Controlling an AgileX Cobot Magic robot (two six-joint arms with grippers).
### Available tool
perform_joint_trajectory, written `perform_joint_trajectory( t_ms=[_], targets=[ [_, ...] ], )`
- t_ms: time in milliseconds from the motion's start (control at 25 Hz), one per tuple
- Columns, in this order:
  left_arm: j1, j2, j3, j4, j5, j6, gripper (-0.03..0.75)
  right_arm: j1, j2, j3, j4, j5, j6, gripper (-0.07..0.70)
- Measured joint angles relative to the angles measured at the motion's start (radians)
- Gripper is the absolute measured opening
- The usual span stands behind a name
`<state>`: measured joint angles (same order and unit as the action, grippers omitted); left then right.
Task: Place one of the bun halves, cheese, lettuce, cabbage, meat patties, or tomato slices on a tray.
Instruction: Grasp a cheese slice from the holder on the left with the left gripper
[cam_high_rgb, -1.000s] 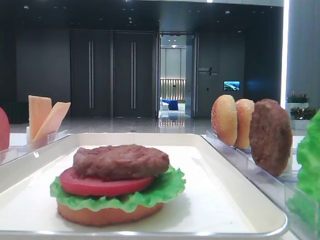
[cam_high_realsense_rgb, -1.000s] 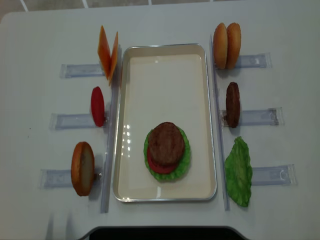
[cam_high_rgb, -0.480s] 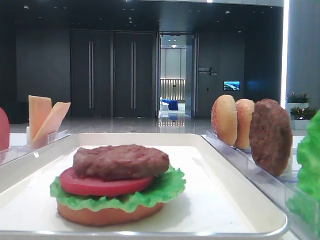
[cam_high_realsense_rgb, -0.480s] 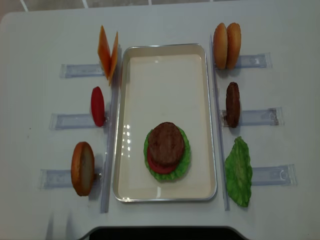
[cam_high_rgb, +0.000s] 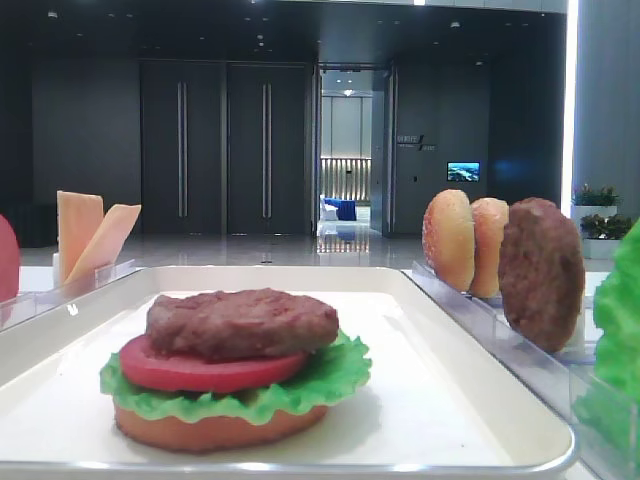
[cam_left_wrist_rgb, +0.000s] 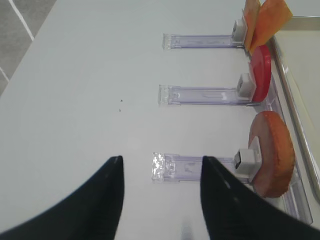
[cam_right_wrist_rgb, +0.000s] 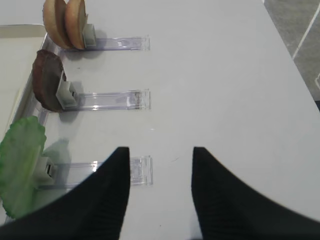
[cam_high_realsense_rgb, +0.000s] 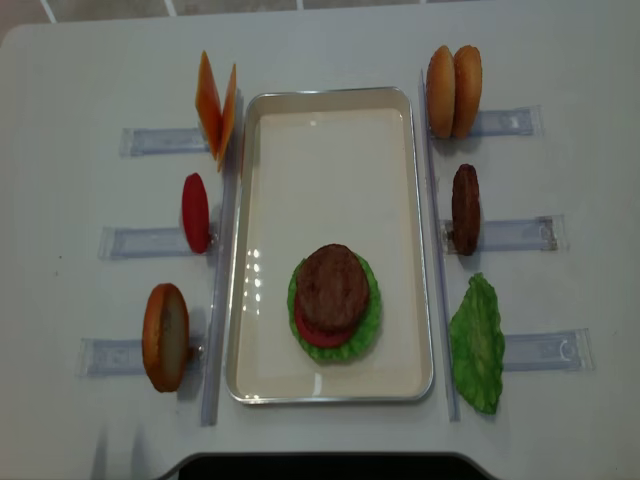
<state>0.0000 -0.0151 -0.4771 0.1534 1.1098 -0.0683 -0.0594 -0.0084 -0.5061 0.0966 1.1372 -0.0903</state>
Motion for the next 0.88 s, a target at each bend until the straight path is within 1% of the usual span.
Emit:
perform_joint_trajectory(
  t_ms=[200, 400, 880],
  targets=[
    [0.0, 0.0, -0.005, 0.001, 0.0, 0.004, 0.38, 0.0, 0.0, 0.0, 0.0, 0.0, 0.0, 0.285],
    [0.0, 0.046, -0.056, 0.001, 0.008, 0.004, 0.38, 0.0, 0.0, 0.0, 0.0, 0.0, 0.001, 0.285],
    [0.0, 0.442, -0.252, 0.0, 0.01, -0.057, 0.38, 0.0, 0.0, 0.0, 0.0, 0.0, 0.001, 0.285]
  ],
)
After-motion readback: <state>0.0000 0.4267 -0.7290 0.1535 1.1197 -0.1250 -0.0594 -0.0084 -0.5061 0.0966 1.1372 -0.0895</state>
